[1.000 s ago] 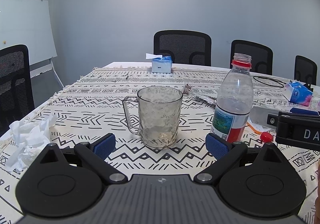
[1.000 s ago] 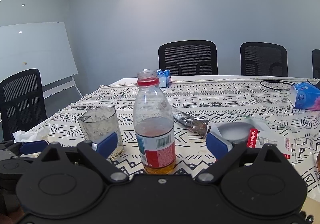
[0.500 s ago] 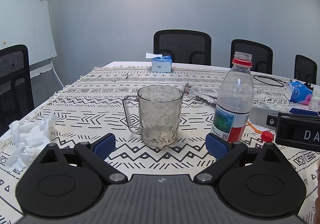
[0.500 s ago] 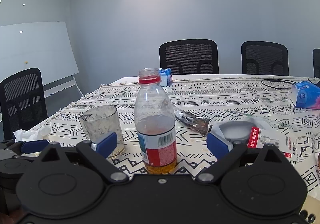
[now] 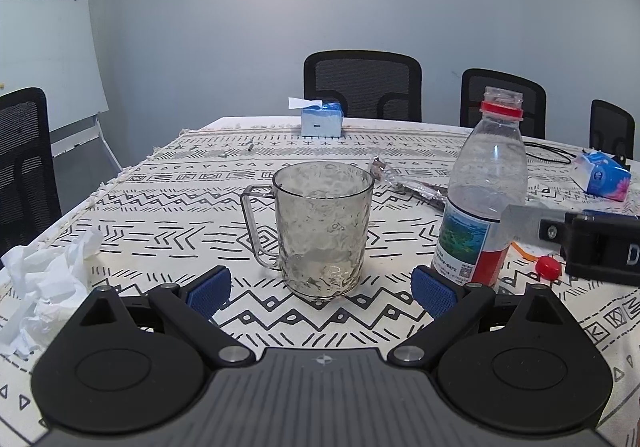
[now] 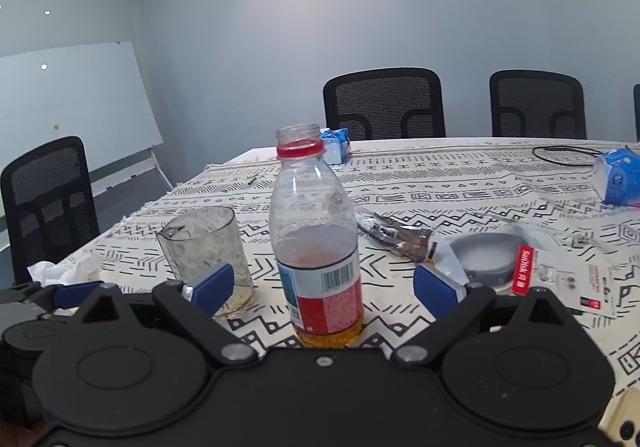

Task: Unscrew bottle cap and pour
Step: 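Grasp the glass mug with the left gripper while the right gripper grasps the brown-liquid bottle, then lift the bottle with the right gripper and tilt its mouth over the mug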

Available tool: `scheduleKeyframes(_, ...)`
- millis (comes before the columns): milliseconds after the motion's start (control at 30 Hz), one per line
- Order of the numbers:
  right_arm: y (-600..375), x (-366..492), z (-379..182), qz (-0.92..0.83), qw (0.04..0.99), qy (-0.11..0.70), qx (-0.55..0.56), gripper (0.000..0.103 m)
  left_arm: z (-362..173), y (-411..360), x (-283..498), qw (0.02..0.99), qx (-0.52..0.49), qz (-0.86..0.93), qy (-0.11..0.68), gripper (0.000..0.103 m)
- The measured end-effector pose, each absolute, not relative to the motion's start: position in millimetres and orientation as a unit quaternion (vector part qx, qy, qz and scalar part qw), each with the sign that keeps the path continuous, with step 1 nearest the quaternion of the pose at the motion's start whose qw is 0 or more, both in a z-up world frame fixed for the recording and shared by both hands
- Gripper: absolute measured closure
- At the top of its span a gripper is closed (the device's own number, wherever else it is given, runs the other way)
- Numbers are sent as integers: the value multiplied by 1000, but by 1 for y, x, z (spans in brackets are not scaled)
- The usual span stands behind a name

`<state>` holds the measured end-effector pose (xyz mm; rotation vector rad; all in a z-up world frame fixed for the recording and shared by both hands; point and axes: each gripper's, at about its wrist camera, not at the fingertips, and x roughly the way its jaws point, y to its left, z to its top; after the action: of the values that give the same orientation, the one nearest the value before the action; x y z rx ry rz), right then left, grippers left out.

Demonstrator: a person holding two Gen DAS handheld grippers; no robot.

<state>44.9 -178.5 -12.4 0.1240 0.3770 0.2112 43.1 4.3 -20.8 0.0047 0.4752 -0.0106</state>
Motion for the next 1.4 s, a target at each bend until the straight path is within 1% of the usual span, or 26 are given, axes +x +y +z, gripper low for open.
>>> scheduleKeyframes(133,-173,58,-12,119,973,186,71,6,-24,7,57,971,4,-6,240,5)
scheduleKeyframes(300,-160,75,-11,134,974,177,54,6,-26,7,74,970,27,-17,240,5)
scheduleKeyframes(500,-150,98,-17,132,972,192,33,7,-29,4,103,964,52,-60,254,5)
scheduleKeyframes(567,-147,105,-19,129,972,198,22,13,-33,3,115,960,64,-69,265,5)
scheduleKeyframes(600,-146,108,-20,127,971,201,16,21,-35,3,119,959,68,-70,267,5)
scheduleKeyframes(633,-145,111,-22,123,972,202,5,36,-37,2,124,958,72,-70,268,5)
scheduleKeyframes(700,-147,114,-23,129,971,201,-5,38,-41,0,128,959,78,-67,263,6)
scheduleKeyframes(733,-150,115,-23,135,971,200,-8,38,-42,-1,130,960,80,-65,258,8)
scheduleKeyframes(767,-151,115,-22,141,970,197,-16,39,-44,-2,131,962,83,-63,254,21)
scheduleKeyframes(800,-152,115,-20,148,969,194,-26,39,-44,-2,133,962,81,-63,253,29)
scheduleKeyframes(833,-153,114,-19,155,969,191,-37,39,-44,0,136,962,73,-65,256,29)
scheduleKeyframes(967,-153,107,-9,174,967,141,-123,39,-44,0,144,960,67,-75,262,30)
scheduleKeyframes(1100,-152,103,-13,153,960,78,-219,39,-38,-10,146,957,73,-107,261,30)
scheduleKeyframes(1267,-154,108,-23,100,947,25,-304,39,-27,-27,141,955,87,-156,237,30)
scheduleKeyframes(1400,-153,105,-37,67,926,-22,-372,39,-30,-34,129,951,99,-197,218,31)
